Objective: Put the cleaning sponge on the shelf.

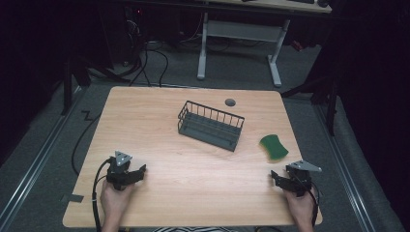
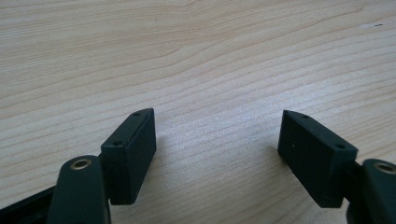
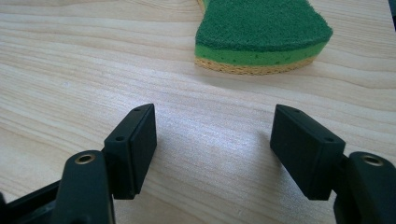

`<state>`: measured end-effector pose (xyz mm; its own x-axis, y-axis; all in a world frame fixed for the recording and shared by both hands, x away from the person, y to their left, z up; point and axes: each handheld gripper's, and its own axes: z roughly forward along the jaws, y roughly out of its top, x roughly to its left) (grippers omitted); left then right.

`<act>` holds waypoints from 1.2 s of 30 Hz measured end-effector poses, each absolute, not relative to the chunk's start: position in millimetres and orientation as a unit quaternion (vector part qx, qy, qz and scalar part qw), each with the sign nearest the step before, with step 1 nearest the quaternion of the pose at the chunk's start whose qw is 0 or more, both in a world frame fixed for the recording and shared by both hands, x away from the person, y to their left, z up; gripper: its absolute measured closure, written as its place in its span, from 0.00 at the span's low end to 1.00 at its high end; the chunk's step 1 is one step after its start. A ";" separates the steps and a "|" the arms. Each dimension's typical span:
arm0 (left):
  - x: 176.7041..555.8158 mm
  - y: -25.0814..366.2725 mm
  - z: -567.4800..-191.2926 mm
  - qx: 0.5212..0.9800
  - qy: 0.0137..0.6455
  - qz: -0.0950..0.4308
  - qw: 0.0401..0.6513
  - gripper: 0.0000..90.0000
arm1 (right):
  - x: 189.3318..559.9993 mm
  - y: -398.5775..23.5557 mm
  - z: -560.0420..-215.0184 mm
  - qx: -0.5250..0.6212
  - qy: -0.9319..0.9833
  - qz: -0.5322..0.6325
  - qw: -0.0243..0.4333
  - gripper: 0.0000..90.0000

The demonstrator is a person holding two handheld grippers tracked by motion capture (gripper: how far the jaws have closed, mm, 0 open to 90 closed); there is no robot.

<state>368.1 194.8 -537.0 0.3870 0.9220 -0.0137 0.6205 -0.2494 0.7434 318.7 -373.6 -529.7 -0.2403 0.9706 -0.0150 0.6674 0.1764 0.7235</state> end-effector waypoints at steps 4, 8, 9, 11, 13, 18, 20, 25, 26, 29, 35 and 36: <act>368.1 194.8 -536.9 0.759 0.508 0.220 0.342 0.31 | 318.7 -373.7 -529.6 0.564 0.726 0.306 0.248 0.35; 368.2 195.0 -536.8 0.760 0.508 0.220 0.342 0.32 | 318.8 -373.7 -529.6 0.564 0.726 0.306 0.248 0.35; 368.2 195.0 -536.8 0.760 0.508 0.219 0.342 0.32 | 318.8 -373.7 -529.6 0.564 0.726 0.306 0.248 0.35; 368.2 195.2 -536.7 0.760 0.508 0.219 0.342 0.32 | 318.9 -373.6 -529.6 0.564 0.726 0.306 0.248 0.36; 368.4 195.3 -536.7 0.760 0.508 0.218 0.343 0.32 | 318.9 -373.7 -529.5 0.564 0.726 0.306 0.248 0.36; 368.4 195.3 -536.7 0.759 0.508 0.218 0.343 0.32 | 318.8 -373.9 -529.4 0.563 0.727 0.307 0.246 0.37; 368.5 195.1 -536.7 0.759 0.509 0.218 0.343 0.32 | 319.0 -374.4 -529.4 0.562 0.727 0.308 0.246 0.39; 368.6 195.6 -536.6 0.761 0.506 0.218 0.343 0.32 | 318.8 -376.1 -529.2 0.562 0.726 0.310 0.248 0.44; 368.6 195.5 -536.6 0.760 0.507 0.219 0.343 0.33 | 318.3 -376.8 -529.1 0.563 0.724 0.310 0.250 0.48; 368.8 195.6 -536.6 0.759 0.508 0.220 0.343 0.34 | 317.3 -378.1 -528.9 0.564 0.722 0.310 0.253 0.52; 369.8 195.6 -535.7 0.761 0.504 0.225 0.342 0.36 | 314.8 -380.1 -528.8 0.568 0.718 0.311 0.254 0.53; 369.7 195.5 -535.5 0.760 0.504 0.225 0.343 0.36 | 314.4 -380.5 -528.7 0.569 0.717 0.313 0.253 0.53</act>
